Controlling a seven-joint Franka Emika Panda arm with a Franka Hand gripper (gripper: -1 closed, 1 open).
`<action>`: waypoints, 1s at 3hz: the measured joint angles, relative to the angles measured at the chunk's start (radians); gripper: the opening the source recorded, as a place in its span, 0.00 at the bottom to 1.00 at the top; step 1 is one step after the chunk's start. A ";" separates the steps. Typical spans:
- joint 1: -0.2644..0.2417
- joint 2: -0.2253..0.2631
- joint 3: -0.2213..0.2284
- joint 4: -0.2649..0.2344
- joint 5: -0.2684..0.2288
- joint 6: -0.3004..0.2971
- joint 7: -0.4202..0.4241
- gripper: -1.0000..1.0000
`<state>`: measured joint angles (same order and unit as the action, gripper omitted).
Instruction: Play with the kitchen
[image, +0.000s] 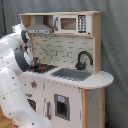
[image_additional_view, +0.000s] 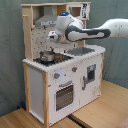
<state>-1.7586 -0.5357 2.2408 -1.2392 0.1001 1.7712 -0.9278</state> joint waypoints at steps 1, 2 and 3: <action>-0.060 -0.025 0.073 0.049 0.000 -0.011 -0.001 1.00; -0.113 -0.049 0.150 0.078 0.006 -0.014 -0.001 1.00; -0.132 -0.109 0.154 0.120 0.082 -0.015 0.000 1.00</action>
<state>-1.8907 -0.6448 2.3949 -1.1187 0.1824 1.7566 -0.9282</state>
